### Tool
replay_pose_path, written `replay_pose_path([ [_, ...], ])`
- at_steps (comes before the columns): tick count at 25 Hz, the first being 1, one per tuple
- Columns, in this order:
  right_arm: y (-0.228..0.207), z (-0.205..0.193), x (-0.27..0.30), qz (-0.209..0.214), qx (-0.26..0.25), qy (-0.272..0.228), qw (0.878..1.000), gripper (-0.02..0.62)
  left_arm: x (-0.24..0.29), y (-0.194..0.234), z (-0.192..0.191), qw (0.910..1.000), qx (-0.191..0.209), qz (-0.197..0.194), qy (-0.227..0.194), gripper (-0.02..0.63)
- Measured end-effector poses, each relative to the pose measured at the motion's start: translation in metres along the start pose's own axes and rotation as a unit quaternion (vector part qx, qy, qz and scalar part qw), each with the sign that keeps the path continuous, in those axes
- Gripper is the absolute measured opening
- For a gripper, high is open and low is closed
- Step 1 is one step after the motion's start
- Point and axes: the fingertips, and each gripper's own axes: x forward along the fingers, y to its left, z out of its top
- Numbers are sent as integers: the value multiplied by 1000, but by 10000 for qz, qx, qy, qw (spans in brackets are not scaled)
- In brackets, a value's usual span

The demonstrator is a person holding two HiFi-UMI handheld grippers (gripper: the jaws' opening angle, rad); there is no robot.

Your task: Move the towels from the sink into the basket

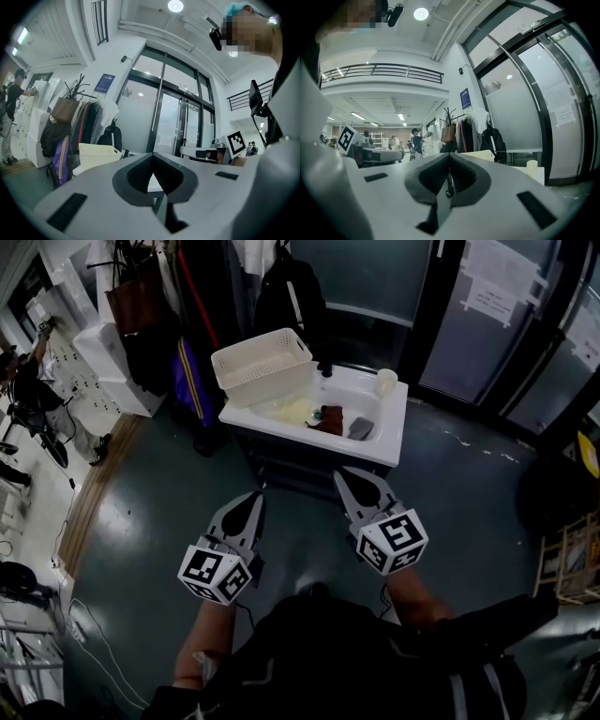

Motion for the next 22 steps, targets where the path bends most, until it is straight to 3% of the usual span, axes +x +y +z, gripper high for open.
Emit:
replay_pose_path([
  [12,-52,-6,22,108,5,41,9999,8,55,13,-11,9994,-5,218,263,3],
  [22,-66,-16,58,28,28,125,9999,8,75,49,-6,9989,95,414,222,3],
])
